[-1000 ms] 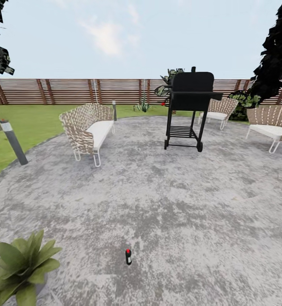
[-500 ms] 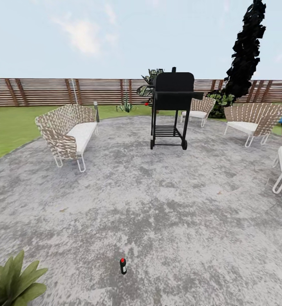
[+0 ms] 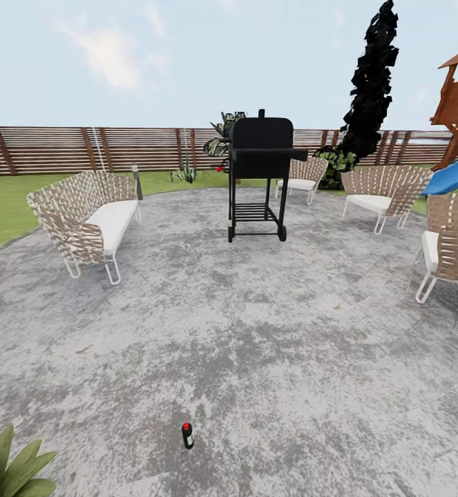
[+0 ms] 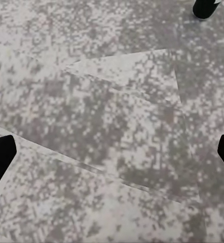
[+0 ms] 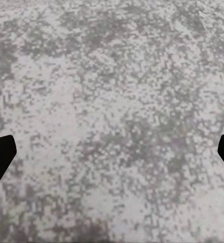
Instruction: Pick up the pesticide atomizer in the garden and spray insectifuge to fully cover both potted plants in the garden.
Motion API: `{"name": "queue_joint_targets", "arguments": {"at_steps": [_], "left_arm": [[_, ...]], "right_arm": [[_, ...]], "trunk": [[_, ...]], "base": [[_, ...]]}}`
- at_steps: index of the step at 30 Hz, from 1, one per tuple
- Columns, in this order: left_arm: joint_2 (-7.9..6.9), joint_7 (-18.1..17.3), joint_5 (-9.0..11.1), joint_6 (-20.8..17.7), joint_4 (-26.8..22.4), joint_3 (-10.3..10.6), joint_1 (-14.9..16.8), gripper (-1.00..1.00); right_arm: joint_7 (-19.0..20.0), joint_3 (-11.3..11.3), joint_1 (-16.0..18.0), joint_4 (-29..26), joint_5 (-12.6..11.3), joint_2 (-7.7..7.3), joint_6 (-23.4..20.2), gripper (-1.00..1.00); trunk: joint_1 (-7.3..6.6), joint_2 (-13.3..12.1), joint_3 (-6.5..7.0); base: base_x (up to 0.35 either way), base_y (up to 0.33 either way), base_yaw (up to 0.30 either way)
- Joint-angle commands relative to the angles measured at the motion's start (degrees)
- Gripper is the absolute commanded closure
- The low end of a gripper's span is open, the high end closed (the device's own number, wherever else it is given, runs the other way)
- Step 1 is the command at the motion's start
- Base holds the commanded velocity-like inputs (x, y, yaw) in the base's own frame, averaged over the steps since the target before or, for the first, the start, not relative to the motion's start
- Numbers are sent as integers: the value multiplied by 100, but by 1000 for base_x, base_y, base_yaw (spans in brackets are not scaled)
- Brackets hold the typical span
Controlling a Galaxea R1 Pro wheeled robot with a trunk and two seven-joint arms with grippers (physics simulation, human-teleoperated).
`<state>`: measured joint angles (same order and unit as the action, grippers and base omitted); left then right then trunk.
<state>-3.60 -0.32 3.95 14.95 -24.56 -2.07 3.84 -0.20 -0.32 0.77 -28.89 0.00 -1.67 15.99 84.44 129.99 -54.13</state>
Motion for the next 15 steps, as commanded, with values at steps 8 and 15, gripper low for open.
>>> {"name": "queue_joint_targets", "arguments": {"at_steps": [8,15], "left_arm": [[-2,-3,45,15,2,4,2,-100],[-1,-4,46,16,1,5,2,-100]], "right_arm": [[4,-9,2,16,0,0,18,-100],[10,-11,2,29,0,0,18,-100]], "trunk": [[-1,2,-5],[-1,2,-5]], "base": [[0,37,-55],[0,229,-239]]}}
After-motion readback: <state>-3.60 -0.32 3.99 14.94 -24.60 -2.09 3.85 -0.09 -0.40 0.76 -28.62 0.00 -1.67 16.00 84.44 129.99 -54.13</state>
